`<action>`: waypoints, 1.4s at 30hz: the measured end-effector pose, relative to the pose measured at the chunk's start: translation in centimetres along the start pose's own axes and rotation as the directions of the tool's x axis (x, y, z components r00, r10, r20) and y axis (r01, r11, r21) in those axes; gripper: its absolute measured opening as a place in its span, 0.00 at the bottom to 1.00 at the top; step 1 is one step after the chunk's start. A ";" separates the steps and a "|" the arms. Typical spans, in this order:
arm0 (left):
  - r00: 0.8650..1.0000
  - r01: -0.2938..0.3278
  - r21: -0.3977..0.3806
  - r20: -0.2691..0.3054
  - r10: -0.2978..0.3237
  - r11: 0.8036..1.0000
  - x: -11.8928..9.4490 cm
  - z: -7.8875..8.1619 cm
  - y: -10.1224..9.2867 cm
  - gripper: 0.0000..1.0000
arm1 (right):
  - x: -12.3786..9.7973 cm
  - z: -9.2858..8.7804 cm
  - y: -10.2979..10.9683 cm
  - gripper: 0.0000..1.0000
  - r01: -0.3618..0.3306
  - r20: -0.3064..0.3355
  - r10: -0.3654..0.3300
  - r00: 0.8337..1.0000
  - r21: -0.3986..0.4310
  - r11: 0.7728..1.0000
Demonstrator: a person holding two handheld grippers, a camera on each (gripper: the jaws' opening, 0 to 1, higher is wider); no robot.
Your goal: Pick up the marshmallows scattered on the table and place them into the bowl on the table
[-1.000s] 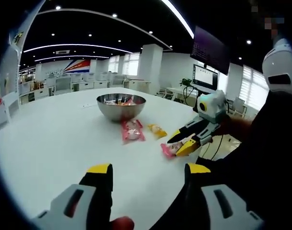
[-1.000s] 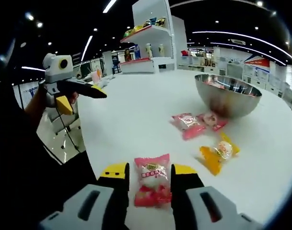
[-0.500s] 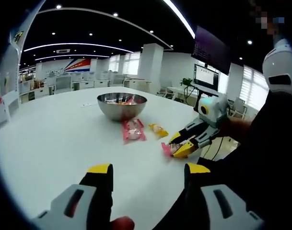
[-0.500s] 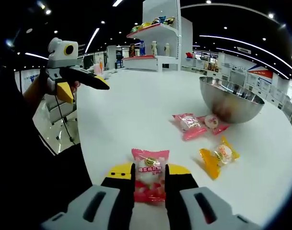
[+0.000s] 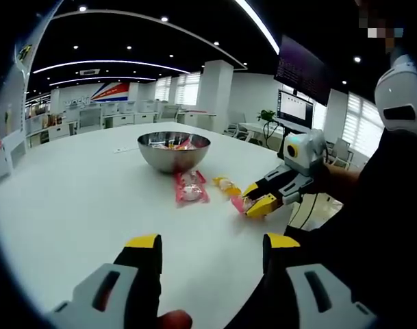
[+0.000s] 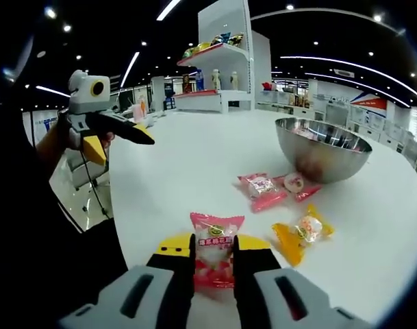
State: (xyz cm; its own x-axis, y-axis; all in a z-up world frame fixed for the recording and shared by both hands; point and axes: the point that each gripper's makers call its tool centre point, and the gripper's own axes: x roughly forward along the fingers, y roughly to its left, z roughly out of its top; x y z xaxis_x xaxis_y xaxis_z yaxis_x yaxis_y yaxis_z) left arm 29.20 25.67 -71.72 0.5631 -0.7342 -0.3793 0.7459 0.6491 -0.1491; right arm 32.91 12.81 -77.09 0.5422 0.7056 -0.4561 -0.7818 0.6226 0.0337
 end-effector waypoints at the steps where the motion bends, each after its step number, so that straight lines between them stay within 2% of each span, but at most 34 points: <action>1: 1.000 0.000 0.000 0.000 0.000 1.000 0.1 0.0 0.0 0.60 | 0.0 0.2 -0.1 0.22 0.000 0.006 0.000 1.000 0.005 1.000; 8: 1.000 -0.005 -0.006 -0.002 0.005 1.000 0.3 -0.1 0.1 0.60 | -0.3 1.8 -0.6 0.22 -0.024 0.048 0.024 0.999 0.010 1.000; 12: 1.000 -0.007 -0.012 0.003 0.007 1.000 0.3 -0.1 0.0 0.60 | -0.4 3.4 -1.3 0.22 -0.031 0.070 0.032 0.997 -0.009 0.999; 17: 1.000 -0.010 -0.020 -0.002 0.010 1.000 0.5 -0.3 0.4 0.59 | -0.8 5.4 -3.0 0.22 -0.015 0.104 0.017 0.994 -0.026 1.000; 25: 1.000 0.002 -0.014 0.007 -0.002 1.000 1.1 0.4 0.3 0.59 | -1.4 9.3 -6.3 0.22 0.036 0.170 -0.023 0.985 -0.073 0.997; 35: 1.000 0.000 -0.005 0.014 0.000 1.000 1.1 0.5 0.2 0.58 | -1.4 12.2 -9.7 0.22 0.050 0.185 -0.034 0.982 -0.084 0.995; 42: 1.000 -0.005 -0.007 0.013 0.005 1.000 1.0 0.5 0.2 0.58 | -0.5 13.4 -11.6 0.21 0.054 0.198 -0.042 0.979 -0.059 0.997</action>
State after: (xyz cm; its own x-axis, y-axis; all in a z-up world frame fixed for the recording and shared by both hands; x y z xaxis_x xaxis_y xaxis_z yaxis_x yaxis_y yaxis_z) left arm 30.11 24.95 -71.66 0.5713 -0.7334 -0.3684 0.7406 0.6541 -0.1535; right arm 45.80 9.81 -65.32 0.6244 0.7320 -0.2725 -0.7680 0.6390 -0.0433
